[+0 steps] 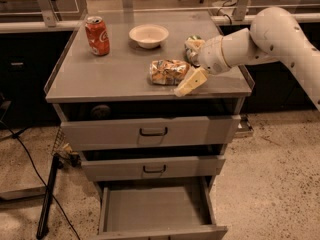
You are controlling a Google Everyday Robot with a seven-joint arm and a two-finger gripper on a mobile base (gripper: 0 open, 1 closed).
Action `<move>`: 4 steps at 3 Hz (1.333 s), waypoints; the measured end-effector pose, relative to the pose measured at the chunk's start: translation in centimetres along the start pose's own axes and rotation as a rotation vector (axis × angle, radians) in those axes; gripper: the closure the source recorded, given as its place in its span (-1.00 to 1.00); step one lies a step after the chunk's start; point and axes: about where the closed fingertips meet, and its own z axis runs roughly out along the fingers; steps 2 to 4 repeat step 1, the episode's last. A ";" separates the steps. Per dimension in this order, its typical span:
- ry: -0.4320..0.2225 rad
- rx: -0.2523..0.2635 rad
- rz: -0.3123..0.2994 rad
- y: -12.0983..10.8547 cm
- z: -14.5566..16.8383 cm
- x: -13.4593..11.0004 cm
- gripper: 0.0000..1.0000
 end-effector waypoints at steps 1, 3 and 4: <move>0.000 0.000 0.000 0.0 0.0 0.0 -1.00; 0.000 0.000 0.000 0.0 0.0 0.0 -1.00; 0.000 0.000 0.000 0.0 0.0 0.0 -1.00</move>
Offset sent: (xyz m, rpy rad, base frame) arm 0.0000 0.0000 0.0000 0.0000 0.0000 0.0000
